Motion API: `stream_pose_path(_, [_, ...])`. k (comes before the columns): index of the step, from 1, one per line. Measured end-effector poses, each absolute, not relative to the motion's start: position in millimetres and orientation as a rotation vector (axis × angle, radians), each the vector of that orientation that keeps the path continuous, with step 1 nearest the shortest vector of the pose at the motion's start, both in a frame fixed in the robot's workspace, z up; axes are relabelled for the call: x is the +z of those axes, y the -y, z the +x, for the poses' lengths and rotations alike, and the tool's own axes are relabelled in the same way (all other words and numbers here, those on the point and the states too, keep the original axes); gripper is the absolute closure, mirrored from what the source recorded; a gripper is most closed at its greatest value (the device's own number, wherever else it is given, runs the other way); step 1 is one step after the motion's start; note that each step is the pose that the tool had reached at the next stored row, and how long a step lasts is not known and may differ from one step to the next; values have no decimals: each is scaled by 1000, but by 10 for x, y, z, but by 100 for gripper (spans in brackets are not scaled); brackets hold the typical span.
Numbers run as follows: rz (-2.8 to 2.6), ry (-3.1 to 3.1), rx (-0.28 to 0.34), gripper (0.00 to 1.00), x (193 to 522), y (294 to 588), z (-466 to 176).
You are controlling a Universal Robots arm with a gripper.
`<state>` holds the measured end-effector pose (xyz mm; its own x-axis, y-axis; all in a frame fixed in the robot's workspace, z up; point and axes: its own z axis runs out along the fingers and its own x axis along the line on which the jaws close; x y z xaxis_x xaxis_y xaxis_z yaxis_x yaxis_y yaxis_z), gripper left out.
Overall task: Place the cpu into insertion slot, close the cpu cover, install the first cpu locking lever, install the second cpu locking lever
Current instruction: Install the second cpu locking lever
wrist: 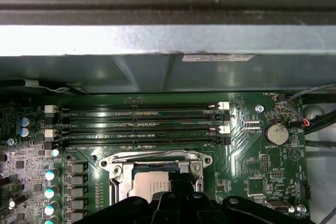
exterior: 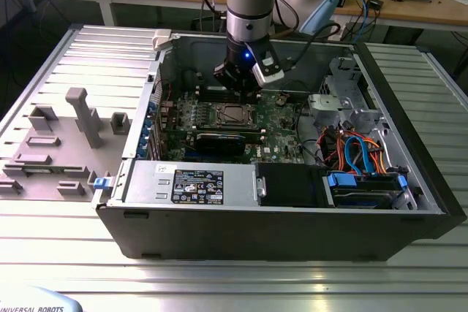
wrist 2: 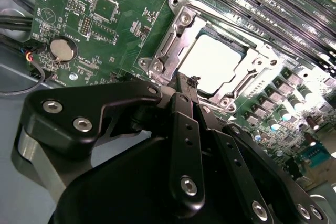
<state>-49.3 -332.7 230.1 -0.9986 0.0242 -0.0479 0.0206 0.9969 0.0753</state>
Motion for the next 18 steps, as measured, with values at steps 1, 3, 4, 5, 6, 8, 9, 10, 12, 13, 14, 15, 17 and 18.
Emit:
stream_pose_path(1, [35,-3090,116,89,2312,3327,-493])
stream_pose_path(3, [35,-3090,116,89,2334,3327,-493])
stream_pose_path(4, [35,-3090,116,89,2345,3327,-493])
stream_pose_path(5, [35,-3090,116,89,2346,3326,-492])
stream_pose_path(6, [35,-3090,116,89,2346,3326,-493])
stream_pose_path(8, [35,-3090,116,89,2347,3327,-493])
stream_pose_path(9, [35,-3090,116,89,2347,3327,-493])
stream_pose_path(10, [35,-3090,116,89,2347,3327,-493])
stream_pose_path(12, [35,-3090,116,89,2347,3327,-493])
stream_pose_path(13, [35,-3090,117,89,2348,3327,-493])
stream_pose_path(14, [35,-3090,117,89,2348,3327,-493])
stream_pose_path(15, [34,-3091,117,89,2348,3327,-493])
stream_pose_path(17, [24,-3095,117,89,2350,3328,-492])
stream_pose_path(18, [19,-3097,117,89,2350,3329,-492])
